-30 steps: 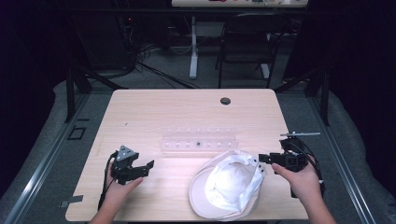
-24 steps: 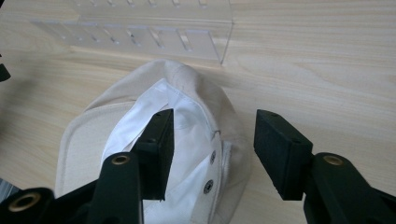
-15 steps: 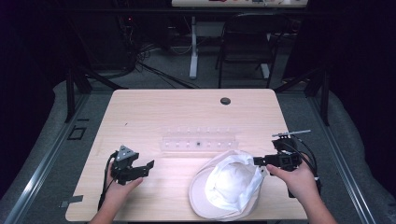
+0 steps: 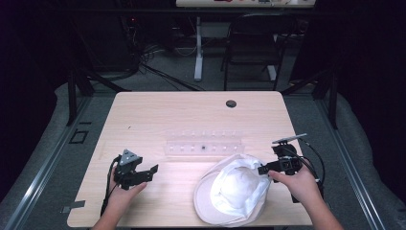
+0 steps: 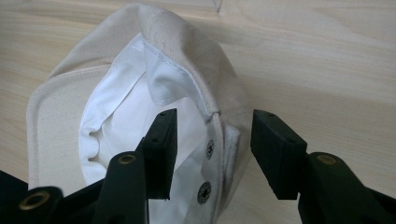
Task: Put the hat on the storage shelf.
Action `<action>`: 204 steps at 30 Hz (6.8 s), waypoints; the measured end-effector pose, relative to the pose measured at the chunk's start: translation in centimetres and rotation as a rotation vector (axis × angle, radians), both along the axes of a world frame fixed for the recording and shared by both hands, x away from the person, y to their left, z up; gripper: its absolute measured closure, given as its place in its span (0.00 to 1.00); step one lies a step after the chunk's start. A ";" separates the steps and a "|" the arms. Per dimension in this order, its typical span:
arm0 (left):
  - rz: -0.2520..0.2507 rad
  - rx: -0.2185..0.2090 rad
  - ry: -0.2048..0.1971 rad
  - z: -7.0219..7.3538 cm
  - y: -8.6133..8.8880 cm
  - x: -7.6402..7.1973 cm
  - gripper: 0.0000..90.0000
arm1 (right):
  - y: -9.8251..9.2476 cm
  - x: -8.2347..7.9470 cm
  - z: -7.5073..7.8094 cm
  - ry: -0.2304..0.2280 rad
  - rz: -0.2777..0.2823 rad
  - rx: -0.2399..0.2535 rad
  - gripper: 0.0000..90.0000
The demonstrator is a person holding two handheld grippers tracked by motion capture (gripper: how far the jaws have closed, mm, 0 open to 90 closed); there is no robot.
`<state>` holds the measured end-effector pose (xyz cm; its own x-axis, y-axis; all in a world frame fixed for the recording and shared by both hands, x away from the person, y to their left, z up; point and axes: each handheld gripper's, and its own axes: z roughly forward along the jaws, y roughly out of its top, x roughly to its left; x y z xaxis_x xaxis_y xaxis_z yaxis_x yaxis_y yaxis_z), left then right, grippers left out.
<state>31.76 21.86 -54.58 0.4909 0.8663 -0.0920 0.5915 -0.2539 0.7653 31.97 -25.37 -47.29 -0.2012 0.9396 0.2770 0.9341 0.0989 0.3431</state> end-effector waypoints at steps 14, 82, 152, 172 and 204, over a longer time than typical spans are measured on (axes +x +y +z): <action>0.001 0.004 0.003 -0.1 0.0 0.0 0.31 | 0.8 0.6 -0.4 0.068 0.062 -0.067 0.81; -0.009 -0.008 -0.010 -0.1 -0.3 -0.2 0.31 | 2.4 0.5 5.7 0.213 0.101 0.631 0.90; -0.160 -0.017 -0.165 1.8 -6.6 -1.8 0.41 | 7.0 10.3 15.1 -0.077 -0.169 0.780 0.90; -0.231 0.039 -0.198 2.7 -14.7 0.8 0.49 | 7.7 10.5 13.5 -0.084 -0.191 0.764 0.90; -0.278 -0.023 -0.146 3.6 -15.1 2.8 0.82 | 9.0 10.4 13.1 -0.063 -0.159 0.756 0.90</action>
